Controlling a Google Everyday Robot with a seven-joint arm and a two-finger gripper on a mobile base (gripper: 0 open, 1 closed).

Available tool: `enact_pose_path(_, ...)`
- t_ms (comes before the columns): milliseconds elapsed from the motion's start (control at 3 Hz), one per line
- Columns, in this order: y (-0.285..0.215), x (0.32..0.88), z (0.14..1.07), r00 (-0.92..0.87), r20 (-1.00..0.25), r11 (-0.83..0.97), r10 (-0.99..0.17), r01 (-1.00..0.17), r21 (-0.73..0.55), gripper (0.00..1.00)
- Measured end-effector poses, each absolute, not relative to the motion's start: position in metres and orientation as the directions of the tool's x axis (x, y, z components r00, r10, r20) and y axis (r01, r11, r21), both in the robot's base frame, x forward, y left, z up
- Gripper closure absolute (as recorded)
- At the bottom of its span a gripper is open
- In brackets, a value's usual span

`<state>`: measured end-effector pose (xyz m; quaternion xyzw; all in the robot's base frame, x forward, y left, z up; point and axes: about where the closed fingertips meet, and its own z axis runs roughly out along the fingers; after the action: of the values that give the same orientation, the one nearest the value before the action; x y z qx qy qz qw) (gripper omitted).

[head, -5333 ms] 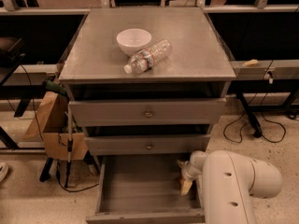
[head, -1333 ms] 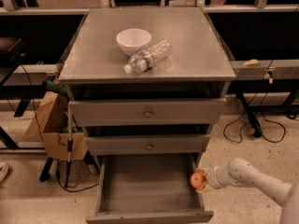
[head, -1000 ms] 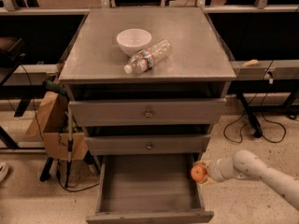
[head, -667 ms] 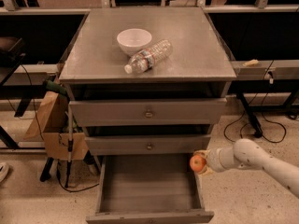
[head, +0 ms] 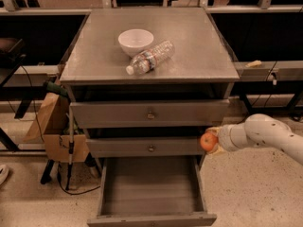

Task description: Pick orange from bottom drawer and place on counter

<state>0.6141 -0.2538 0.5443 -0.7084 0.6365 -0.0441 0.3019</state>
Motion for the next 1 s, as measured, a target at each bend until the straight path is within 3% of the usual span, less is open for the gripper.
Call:
enact_pose_path(667, -0.257, 0.611, 0.547, 0.208, -0.365, -0.001, -0.907, -0.869, -0.495, 1.0)
enact_pose_path(1000, -0.257, 0.588, 0.61, 0.305, -0.391, -0.017, -0.869, -0.806, -0.592, 1.0)
